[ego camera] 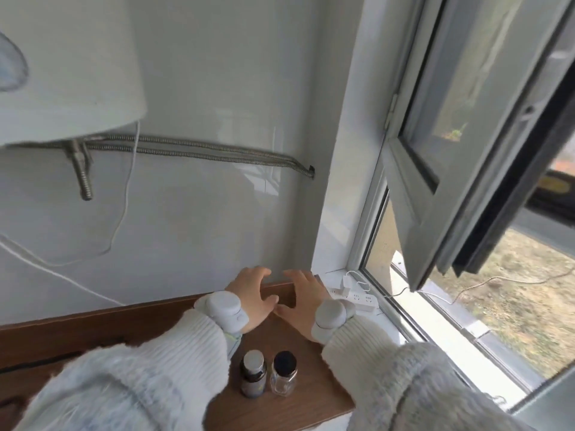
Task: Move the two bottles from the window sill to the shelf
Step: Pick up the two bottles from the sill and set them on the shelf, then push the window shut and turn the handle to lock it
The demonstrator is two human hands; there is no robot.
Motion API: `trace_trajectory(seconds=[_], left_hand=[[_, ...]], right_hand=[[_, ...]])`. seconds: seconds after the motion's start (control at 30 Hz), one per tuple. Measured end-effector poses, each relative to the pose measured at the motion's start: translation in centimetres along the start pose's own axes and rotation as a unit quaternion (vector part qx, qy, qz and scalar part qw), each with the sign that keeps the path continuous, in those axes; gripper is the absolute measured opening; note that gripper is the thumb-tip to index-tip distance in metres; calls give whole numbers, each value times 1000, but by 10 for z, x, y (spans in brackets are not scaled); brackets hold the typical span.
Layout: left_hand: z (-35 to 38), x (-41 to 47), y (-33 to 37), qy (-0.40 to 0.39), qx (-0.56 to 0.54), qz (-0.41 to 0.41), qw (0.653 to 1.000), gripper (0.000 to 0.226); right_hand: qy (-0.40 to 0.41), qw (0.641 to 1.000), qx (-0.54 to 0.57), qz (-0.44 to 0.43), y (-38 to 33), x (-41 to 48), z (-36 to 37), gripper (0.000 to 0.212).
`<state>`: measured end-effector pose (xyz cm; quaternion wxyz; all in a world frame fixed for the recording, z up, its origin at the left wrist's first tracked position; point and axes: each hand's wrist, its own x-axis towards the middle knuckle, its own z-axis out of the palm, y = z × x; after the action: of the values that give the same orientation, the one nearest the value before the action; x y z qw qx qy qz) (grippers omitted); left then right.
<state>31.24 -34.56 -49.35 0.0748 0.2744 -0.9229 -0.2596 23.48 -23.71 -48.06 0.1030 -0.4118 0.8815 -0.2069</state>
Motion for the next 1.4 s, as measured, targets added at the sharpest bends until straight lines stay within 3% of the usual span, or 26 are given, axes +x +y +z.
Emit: trace_trajectory(seconds=[0.43,0.6,0.87,1.17,1.23,1.3,1.4], left_hand=[[-166,-6,118,148,-44,123,980,52],[-208,-4,166,173,-78,169,967,52],[-277,-1,253,242,-164,268,918,45],[-320,11,324,200,-379,350,833,46],[-329,19,343,166,-430,362,810,46],[-339,25,360,145,-446,357,808,50],[-354,32,379,143,-466,358,797,38]], right_hand=[[202,976,17,-81,-87,-36,-166,57],[289,949,-22,-120,-102,-55,-229,60],[393,891,-142,-179,-123,-88,-323,63],[493,802,-270,-201,-122,-109,-368,58],[507,797,-274,-181,-115,-110,-376,59],[514,796,-272,-168,-107,-111,-382,58],[511,795,-279,-171,-99,-108,-388,58]])
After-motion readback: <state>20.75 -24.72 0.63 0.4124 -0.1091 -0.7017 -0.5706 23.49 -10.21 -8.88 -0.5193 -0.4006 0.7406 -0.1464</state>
